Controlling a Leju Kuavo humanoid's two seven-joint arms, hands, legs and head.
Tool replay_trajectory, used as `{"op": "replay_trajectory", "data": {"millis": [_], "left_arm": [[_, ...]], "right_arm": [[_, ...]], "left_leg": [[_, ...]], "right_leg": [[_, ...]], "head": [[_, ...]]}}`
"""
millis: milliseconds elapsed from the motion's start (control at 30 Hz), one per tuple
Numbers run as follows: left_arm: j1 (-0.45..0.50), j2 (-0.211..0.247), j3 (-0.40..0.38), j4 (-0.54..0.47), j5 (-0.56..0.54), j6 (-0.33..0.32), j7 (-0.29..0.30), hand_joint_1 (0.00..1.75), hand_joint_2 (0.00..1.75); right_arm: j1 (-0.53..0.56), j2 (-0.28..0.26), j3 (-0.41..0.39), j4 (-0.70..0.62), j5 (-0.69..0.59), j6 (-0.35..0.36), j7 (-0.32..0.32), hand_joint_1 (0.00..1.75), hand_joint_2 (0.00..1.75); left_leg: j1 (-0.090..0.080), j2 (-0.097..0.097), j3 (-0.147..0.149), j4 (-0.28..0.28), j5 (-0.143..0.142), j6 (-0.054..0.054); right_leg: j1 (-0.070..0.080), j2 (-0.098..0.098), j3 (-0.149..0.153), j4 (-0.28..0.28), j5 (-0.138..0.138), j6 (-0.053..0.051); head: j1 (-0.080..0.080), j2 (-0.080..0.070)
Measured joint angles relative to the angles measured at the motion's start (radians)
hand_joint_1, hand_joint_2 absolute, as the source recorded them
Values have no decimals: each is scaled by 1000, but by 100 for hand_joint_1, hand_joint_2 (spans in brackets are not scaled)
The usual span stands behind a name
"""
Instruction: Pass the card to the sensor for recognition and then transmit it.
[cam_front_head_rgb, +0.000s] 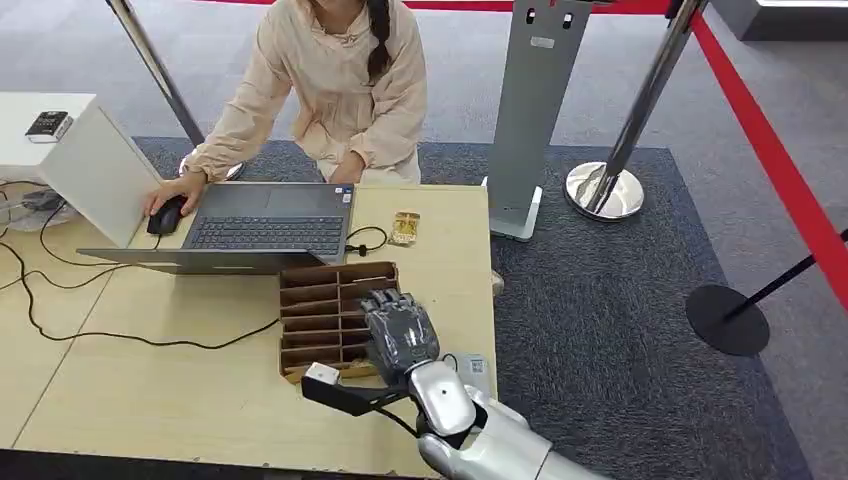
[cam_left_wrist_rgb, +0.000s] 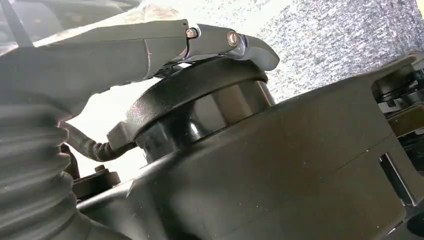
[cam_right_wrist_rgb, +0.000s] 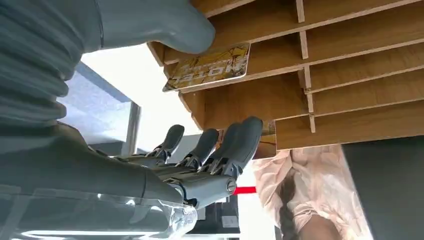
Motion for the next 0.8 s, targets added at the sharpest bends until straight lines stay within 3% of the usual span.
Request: {"op": "replay_trajectory", "data": {"millis": [800], "left_arm": [[0, 0, 0, 0, 0, -1, -3, 0, 175]], "right_arm": [[-11, 6, 0, 0, 17, 4, 2, 75, 175]], "left_leg": [[0, 0, 0, 0, 0, 0]], "right_leg": [[0, 0, 0, 0, 0, 0]], "head": [[0, 0]]}}
